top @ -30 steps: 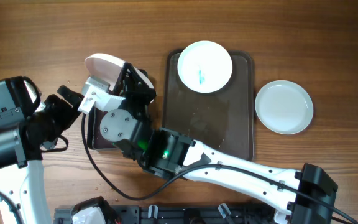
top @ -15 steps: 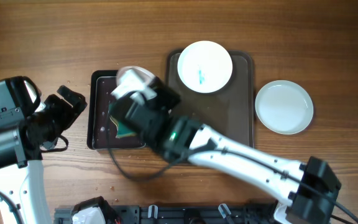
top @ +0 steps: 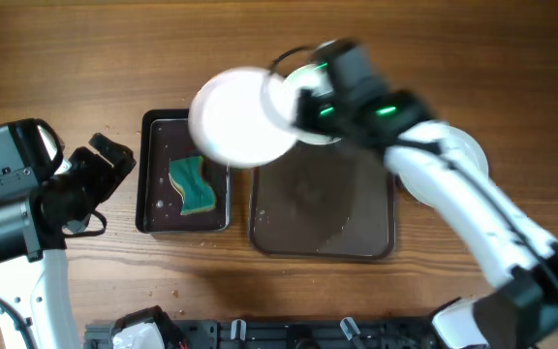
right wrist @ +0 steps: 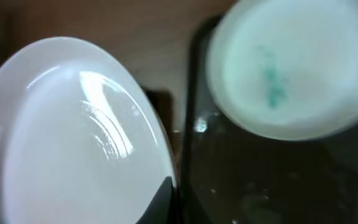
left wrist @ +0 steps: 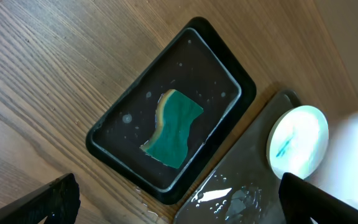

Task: Clean dirty plates on tray and stack at the side
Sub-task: 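Carry the plate right and stack it on the first clean plate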

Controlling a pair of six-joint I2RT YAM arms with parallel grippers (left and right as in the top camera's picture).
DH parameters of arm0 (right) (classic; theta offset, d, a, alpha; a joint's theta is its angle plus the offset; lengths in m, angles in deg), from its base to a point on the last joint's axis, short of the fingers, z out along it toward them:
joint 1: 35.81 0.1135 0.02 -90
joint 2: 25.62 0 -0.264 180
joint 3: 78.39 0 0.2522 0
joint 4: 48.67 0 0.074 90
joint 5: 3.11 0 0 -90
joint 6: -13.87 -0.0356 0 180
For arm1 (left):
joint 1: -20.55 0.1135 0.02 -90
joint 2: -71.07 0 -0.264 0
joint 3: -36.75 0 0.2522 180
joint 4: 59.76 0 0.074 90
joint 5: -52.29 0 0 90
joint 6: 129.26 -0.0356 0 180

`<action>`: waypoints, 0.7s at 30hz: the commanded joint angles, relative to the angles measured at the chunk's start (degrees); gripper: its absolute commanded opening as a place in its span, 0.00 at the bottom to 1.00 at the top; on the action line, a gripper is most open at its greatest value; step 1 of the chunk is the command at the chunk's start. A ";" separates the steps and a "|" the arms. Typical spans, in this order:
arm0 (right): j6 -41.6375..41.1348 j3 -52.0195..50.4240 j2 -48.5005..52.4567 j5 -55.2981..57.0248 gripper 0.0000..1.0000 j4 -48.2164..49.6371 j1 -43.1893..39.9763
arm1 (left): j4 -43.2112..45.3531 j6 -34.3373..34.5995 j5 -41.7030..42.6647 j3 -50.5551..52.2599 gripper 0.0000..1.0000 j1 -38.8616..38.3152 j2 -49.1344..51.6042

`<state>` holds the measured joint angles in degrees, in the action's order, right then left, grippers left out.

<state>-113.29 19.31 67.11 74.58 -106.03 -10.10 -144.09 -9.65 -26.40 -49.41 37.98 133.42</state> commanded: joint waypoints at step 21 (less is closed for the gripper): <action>13.66 -26.27 -2.95 1.14 0.10 -3.82 -54.58 | 0.02 -0.90 0.87 -0.70 1.00 0.42 -0.31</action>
<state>-104.35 -6.37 64.79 75.19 -111.05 -62.73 -144.06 -9.65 -26.25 -49.41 37.98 133.42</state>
